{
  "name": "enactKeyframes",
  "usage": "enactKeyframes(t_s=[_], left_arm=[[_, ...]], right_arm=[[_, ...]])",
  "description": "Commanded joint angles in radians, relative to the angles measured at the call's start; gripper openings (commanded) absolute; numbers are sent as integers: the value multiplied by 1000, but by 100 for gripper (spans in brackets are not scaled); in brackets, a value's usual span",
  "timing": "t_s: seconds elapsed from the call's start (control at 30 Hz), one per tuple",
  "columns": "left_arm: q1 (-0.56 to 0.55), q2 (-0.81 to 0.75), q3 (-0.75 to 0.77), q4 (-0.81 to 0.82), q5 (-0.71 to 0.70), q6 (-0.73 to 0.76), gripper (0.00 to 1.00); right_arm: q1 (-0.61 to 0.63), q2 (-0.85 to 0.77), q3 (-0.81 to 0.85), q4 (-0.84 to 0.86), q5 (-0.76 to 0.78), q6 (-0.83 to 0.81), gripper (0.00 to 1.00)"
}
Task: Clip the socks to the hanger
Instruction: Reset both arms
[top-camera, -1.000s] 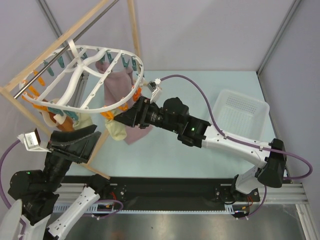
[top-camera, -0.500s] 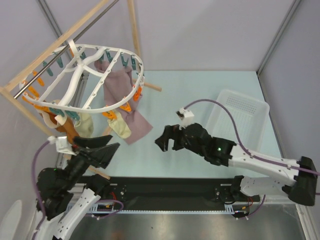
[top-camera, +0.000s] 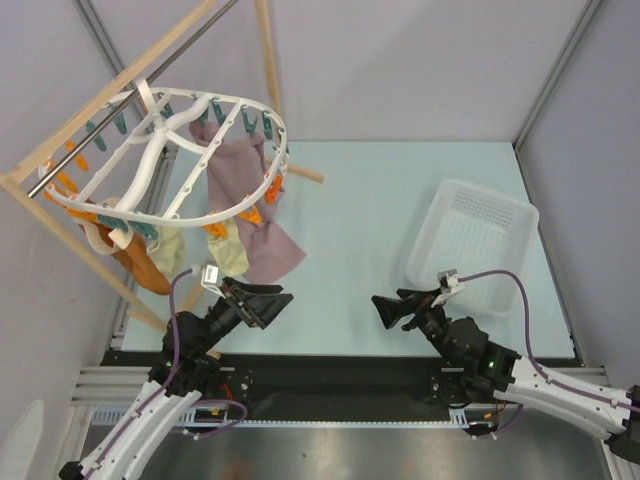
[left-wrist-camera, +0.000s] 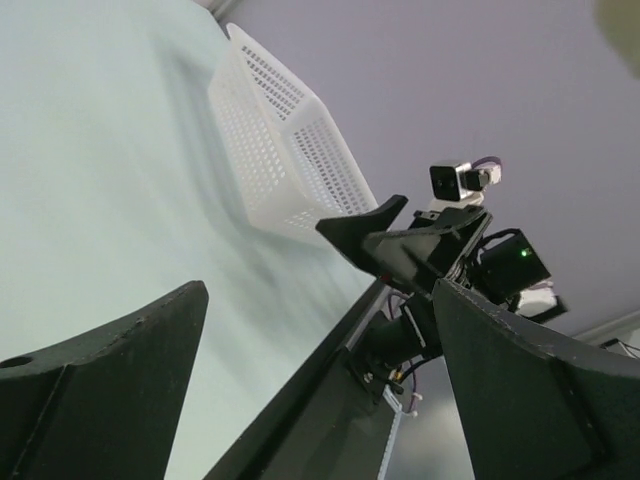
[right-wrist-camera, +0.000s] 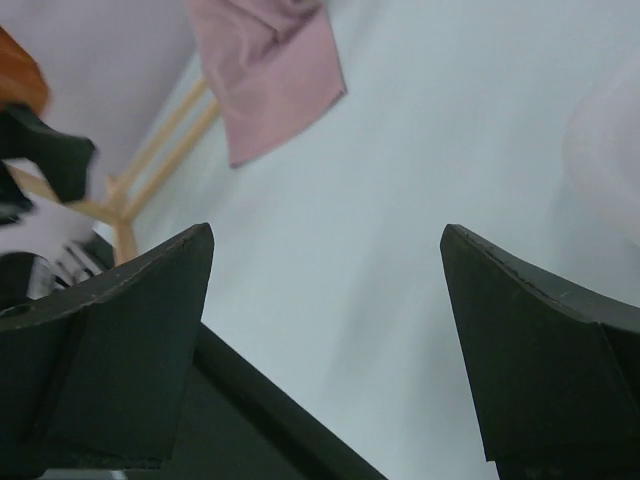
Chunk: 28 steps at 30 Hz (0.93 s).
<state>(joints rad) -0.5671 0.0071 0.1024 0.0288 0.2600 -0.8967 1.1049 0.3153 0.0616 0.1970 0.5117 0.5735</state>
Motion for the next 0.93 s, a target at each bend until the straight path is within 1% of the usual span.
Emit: enactKeyframes(t_s=[0.0, 0.03, 0.1, 0.13, 0.2, 0.23, 0.27, 0.33, 0.37, 0.43, 0.57, 0.7, 0.77, 0.9], left_arm=[[-1, -144, -88, 244, 68, -106, 100], [-1, -139, -136, 269, 83, -131, 100], [0, -145, -180, 367, 113, -168, 100], [1, -142, -229, 403, 122, -209, 100], [-1, -145, -289, 476, 128, -270, 100], [-1, -144, -288, 462, 131, -271, 100], [-2, -147, -288, 458, 139, -266, 100], [-1, -144, -290, 477, 151, -269, 100], [-1, -145, -291, 480, 151, -271, 100], [-1, -147, -290, 465, 151, -278, 100], [-2, -145, -287, 431, 156, -274, 100], [-1, -145, -285, 411, 151, -260, 100], [-1, -145, -286, 401, 145, -261, 100], [-2, -145, -287, 411, 159, -268, 100]], right_arm=[[22, -136, -166, 260, 89, 75, 100], [33, -153, -164, 234, 111, 60, 100], [52, -176, -164, 239, 136, 16, 100], [67, -185, -163, 240, 155, 11, 100], [75, -243, -158, 175, 172, 63, 100], [75, -263, -157, 132, 192, 142, 100], [73, -274, -154, 69, 204, 169, 100], [75, -268, -154, 36, 220, 209, 100], [78, -265, -151, -9, 247, 282, 100], [81, -255, -148, -66, 267, 328, 100], [131, -255, -144, -169, 349, 422, 100], [164, -249, -144, -179, 379, 424, 100], [167, -246, -144, -177, 364, 407, 100], [168, -258, -144, -169, 337, 425, 100]])
